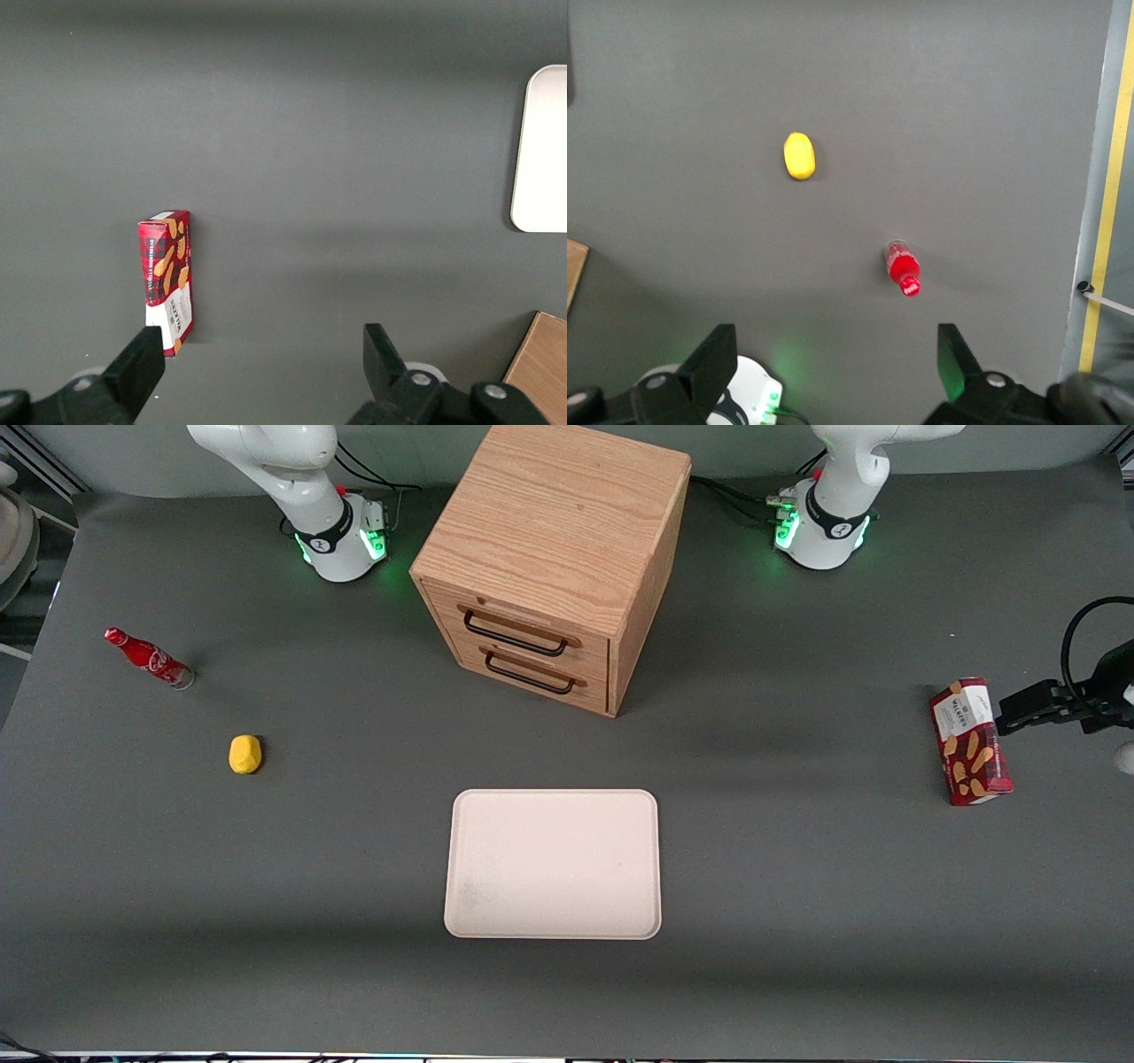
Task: Place coke bottle on tray
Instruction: 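Align the open right gripper over the bottle's cap end and close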
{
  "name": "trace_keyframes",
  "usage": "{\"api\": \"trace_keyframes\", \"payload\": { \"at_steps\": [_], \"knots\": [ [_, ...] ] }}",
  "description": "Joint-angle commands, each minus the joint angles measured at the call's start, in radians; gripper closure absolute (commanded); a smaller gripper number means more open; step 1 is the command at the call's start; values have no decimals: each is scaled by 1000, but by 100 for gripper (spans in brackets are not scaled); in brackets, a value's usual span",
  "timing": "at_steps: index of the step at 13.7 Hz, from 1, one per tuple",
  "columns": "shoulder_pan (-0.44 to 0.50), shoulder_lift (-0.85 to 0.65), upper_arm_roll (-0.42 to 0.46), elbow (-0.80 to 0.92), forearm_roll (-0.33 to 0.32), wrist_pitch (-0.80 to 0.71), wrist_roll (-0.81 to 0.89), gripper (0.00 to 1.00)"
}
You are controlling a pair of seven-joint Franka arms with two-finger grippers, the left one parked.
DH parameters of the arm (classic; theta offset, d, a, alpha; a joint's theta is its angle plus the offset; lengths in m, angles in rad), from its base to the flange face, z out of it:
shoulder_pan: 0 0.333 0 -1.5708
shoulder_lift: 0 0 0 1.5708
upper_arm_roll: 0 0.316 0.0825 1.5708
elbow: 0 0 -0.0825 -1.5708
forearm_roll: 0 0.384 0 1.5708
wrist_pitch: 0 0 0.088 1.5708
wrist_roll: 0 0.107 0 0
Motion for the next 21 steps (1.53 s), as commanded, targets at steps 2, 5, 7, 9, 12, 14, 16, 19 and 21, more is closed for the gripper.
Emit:
{"api": "trace_keyframes", "payload": {
  "at_steps": [2, 5, 7, 9, 12, 14, 16, 19, 21],
  "knots": [
    [7, -115, -95, -113, -51, 24, -114, 0],
    [7, -164, -153, -163, -59, 21, -160, 0],
    [7, -175, -155, -178, -77, 19, -161, 0],
    [9, -172, -155, -201, -83, 33, -163, 0],
    [10, -171, -155, -304, -94, 131, -164, 0],
    [9, -168, -157, -382, -96, 216, -178, 0],
    [10, -166, -160, -452, -96, 296, -184, 0],
    [10, -151, -161, -517, -96, 385, -187, 0],
    [10, -136, -179, -567, -99, 457, -213, 0]
  ]
}}
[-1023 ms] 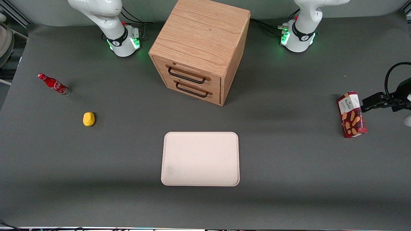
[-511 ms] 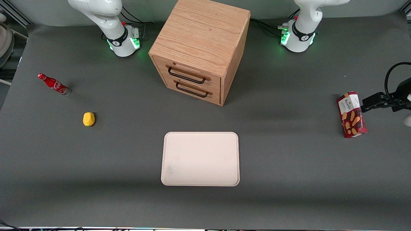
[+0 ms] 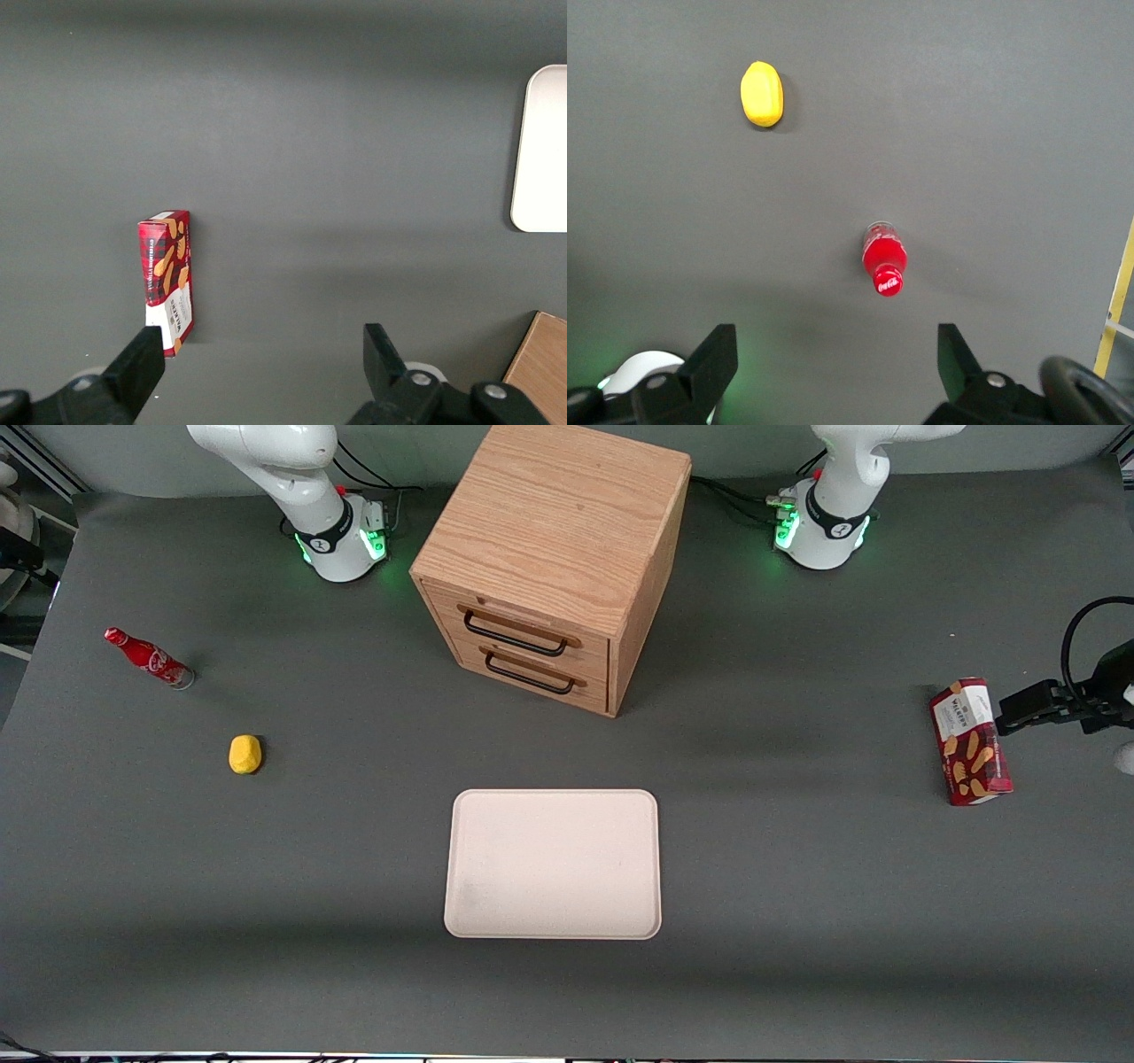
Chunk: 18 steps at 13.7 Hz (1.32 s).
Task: Place coke bottle on tray
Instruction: 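Align the open right gripper over the bottle's cap end and close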
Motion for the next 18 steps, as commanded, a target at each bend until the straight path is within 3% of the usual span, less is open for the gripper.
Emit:
{"api": "trace_keyframes", "payload": {
  "at_steps": [1, 6, 15, 18],
  "knots": [
    [9, 6, -47, -75, -20, 107, -56, 0],
    [14, 80, -126, -195, -18, 326, -117, 0],
    [6, 158, -132, -273, -14, 469, -119, 0],
    [5, 183, -173, -330, -11, 581, -155, 0]
  ]
}}
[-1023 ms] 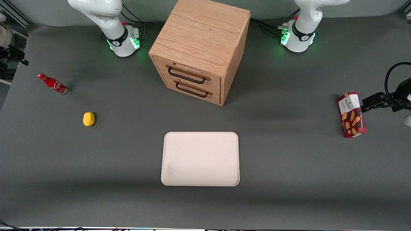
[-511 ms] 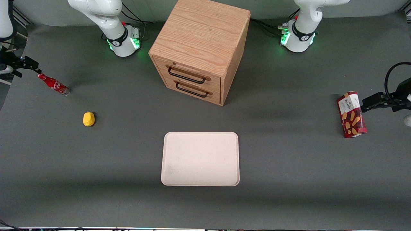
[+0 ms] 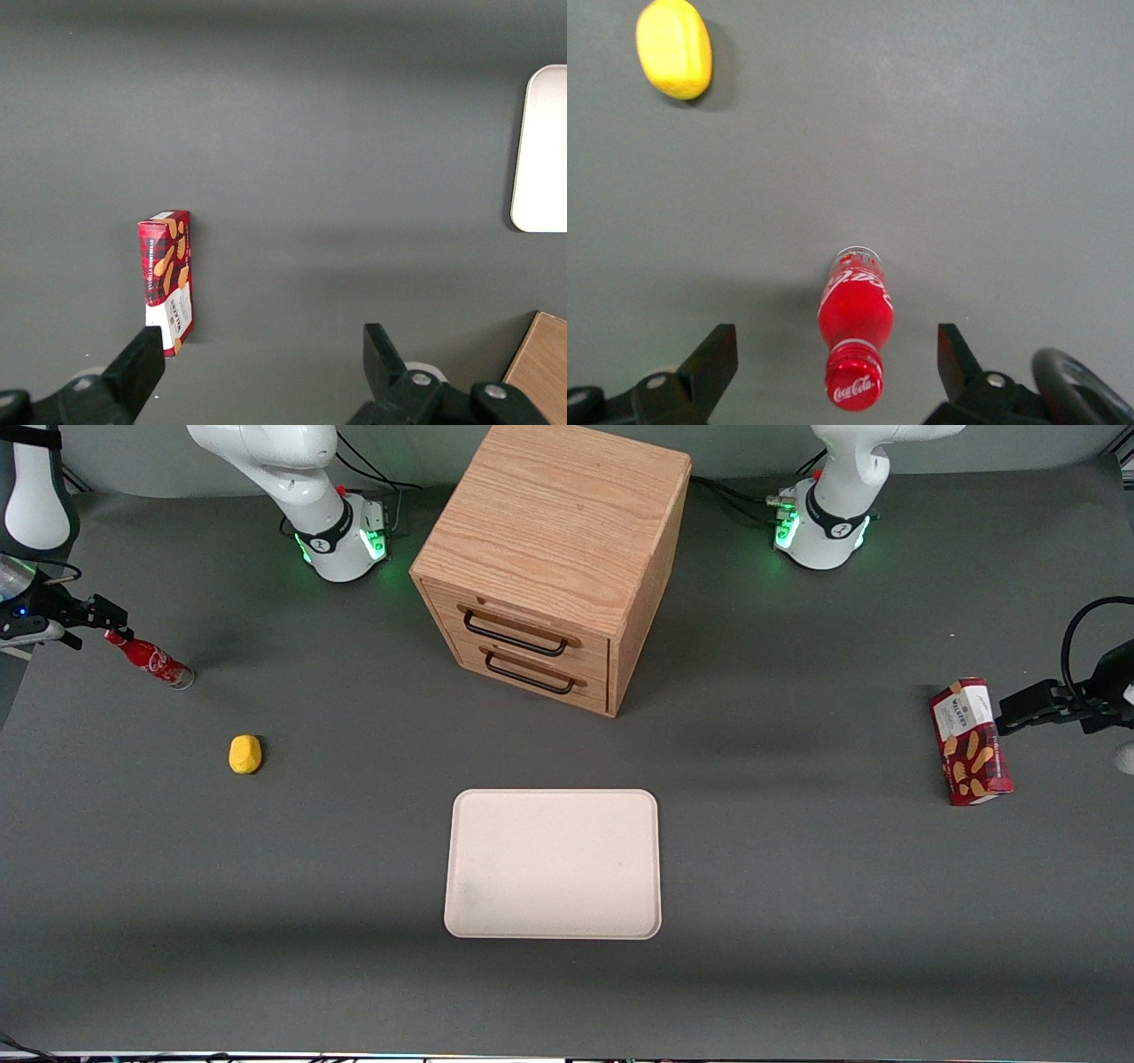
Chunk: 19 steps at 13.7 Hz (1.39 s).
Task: Place coke bottle on tray
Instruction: 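Align the open right gripper over the bottle's cap end and close, then lift the grasped bottle with the right gripper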
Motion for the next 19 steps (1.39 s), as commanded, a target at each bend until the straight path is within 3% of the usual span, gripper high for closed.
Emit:
{"api": "trace_keyframes", "payload": {
  "at_steps": [1, 7, 11, 13, 14, 19],
  "knots": [
    [2, 20, -40, -39, -5, 79, -58, 0],
    [2, 22, -43, -45, -5, 70, -58, 0],
    [8, 22, -43, -44, -5, 46, -58, 71],
    [10, 20, -43, -44, -5, 32, -60, 96],
    [10, 20, -43, -42, -5, 24, -60, 100],
    [10, 14, -34, -29, -7, -10, -60, 100]
  ]
}}
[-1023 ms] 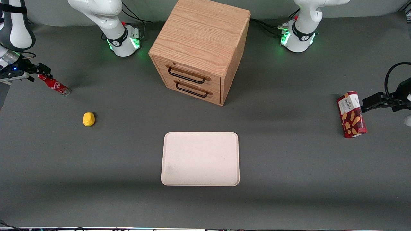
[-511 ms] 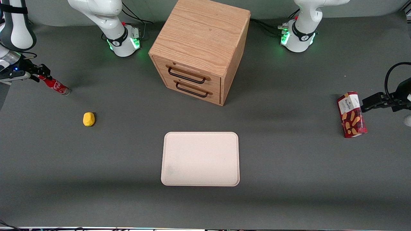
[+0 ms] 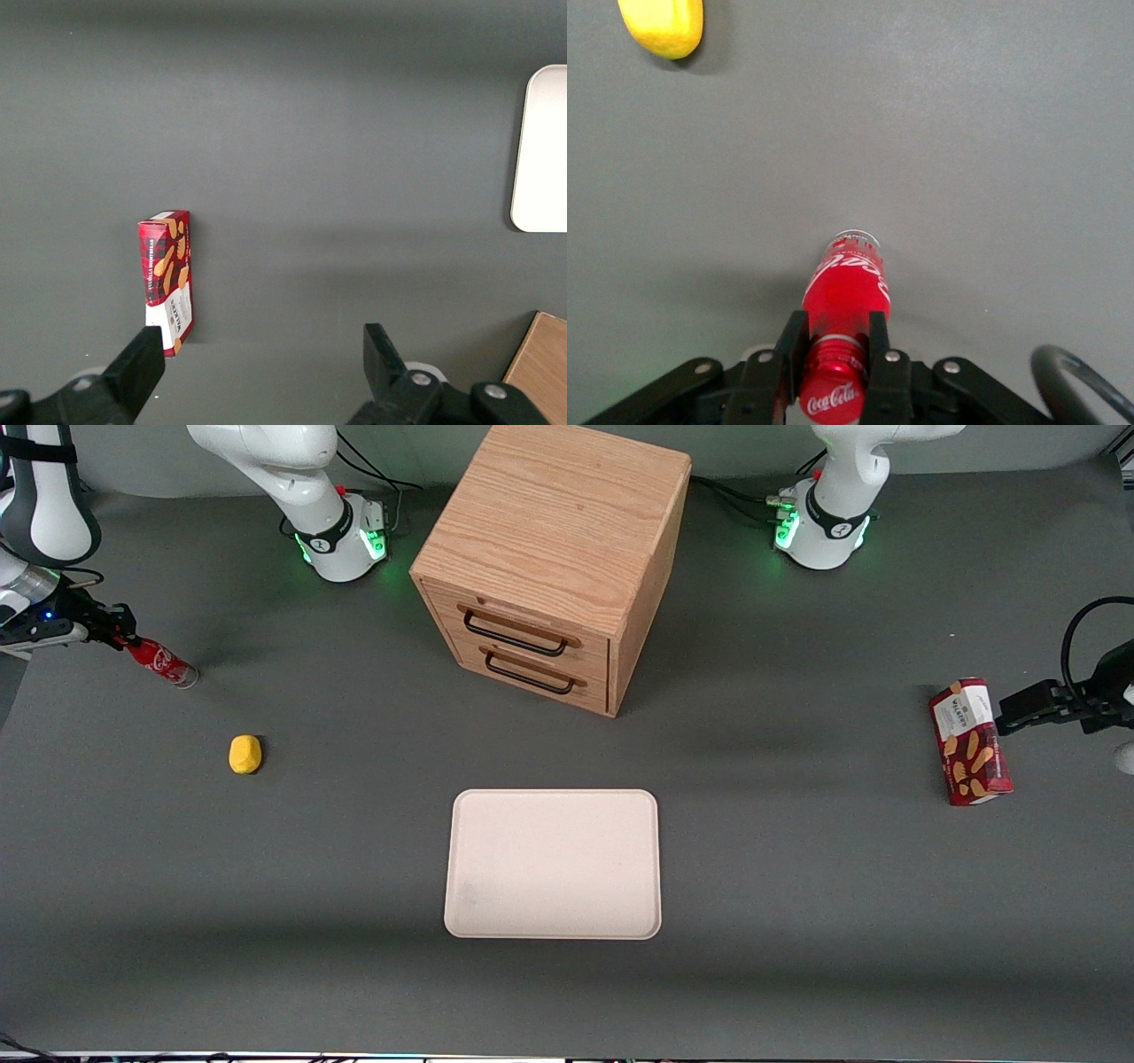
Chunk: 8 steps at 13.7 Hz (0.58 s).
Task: Place coke bottle on tray
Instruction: 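Lift the grasped bottle with the right gripper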
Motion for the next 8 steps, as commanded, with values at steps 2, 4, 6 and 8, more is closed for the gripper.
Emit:
{"api": "trace_keyframes", "payload": {
  "at_steps": [2, 4, 6, 8],
  "knots": [
    [10, -18, 17, 66, -5, -114, -15, 100],
    [10, -24, 46, 141, -2, -211, -2, 100],
    [10, -30, 92, 237, 6, -328, 1, 100],
    [10, -26, 133, 366, 39, -465, 0, 100]
  ]
}}
